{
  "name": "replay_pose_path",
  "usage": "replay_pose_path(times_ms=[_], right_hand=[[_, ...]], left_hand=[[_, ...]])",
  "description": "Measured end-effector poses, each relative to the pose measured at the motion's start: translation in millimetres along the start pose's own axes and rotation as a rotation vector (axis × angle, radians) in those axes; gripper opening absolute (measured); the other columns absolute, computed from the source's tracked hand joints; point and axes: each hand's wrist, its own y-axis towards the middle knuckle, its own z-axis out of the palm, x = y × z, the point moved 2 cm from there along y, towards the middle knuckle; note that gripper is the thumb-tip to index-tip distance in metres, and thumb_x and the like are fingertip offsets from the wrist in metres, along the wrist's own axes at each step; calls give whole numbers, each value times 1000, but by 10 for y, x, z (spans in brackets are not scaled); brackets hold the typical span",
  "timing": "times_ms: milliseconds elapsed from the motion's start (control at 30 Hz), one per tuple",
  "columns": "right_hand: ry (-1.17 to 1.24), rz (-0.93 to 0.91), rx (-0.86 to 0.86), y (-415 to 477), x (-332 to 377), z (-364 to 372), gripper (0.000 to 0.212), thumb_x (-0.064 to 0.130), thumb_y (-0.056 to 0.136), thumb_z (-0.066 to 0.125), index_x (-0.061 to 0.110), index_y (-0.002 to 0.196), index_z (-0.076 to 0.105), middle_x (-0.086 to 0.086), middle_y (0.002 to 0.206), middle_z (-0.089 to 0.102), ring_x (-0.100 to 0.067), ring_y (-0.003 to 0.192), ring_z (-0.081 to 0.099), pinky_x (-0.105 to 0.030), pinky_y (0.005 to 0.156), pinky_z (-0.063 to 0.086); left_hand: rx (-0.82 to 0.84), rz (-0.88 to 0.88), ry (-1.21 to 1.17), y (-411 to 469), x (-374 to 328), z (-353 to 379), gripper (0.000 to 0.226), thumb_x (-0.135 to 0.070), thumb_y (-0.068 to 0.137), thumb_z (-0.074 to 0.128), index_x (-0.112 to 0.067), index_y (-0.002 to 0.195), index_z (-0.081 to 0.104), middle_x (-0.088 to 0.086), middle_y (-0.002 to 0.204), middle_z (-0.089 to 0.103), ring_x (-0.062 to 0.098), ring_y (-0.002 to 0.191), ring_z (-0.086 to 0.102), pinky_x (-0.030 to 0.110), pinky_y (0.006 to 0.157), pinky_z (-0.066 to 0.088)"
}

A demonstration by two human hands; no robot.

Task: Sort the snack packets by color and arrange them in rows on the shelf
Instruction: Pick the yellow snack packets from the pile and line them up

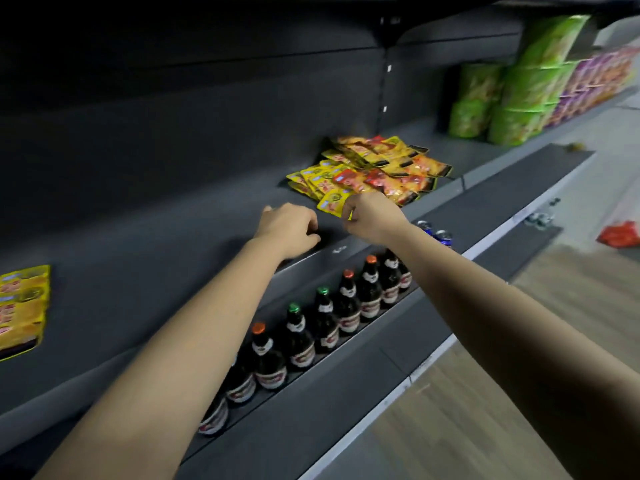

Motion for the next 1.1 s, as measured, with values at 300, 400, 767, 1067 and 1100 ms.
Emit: replay_pose_path(times_ms=[300, 400, 767, 1067, 1100], right_hand=[[-39, -32, -18, 50, -1088, -415, 12, 15, 83, 61, 16, 93, 69, -5, 97, 68, -28, 89, 63, -38, 72, 55], [-21, -35, -19, 141, -1312, -440, 15, 17, 82, 63, 15, 96, 69, -5, 100, 68, -26, 90, 63, -38, 73, 55], [-38, -75, -41, 875, -1829, -370, 22, 20, 86, 65, 15, 108, 67, -4, 104, 67, -25, 93, 62, -34, 70, 52], [-31, -78, -51, 1529, -1987, -432, 23, 26, 86, 66, 16, 106, 67, -3, 101, 69, -24, 90, 64, -34, 72, 55], [-32, -81, -47, 1582, -2017, -424, 24, 27, 86, 66, 16, 106, 67, -3, 99, 69, -24, 90, 64, -32, 70, 54]], left_hand=[[-22, -62, -68, 674, -850, 128, 27, -43, 90, 60, -31, 114, 64, -3, 113, 66, 24, 114, 55, 38, 97, 36], [-36, -71, -86, 863, -1004, 163, 26, -43, 90, 60, -31, 113, 65, -4, 112, 66, 23, 112, 56, 39, 96, 38], [-87, -89, -63, 1719, -985, 242, 25, -42, 90, 58, -29, 110, 66, -4, 104, 68, 23, 108, 58, 41, 94, 40], [-103, -164, -46, 2238, -706, 215, 23, -43, 89, 61, -30, 107, 67, -6, 105, 68, 21, 108, 59, 40, 98, 37], [-101, -175, -44, 2273, -683, 214, 23, -43, 89, 61, -30, 107, 67, -7, 105, 68, 21, 108, 59, 40, 97, 36]])
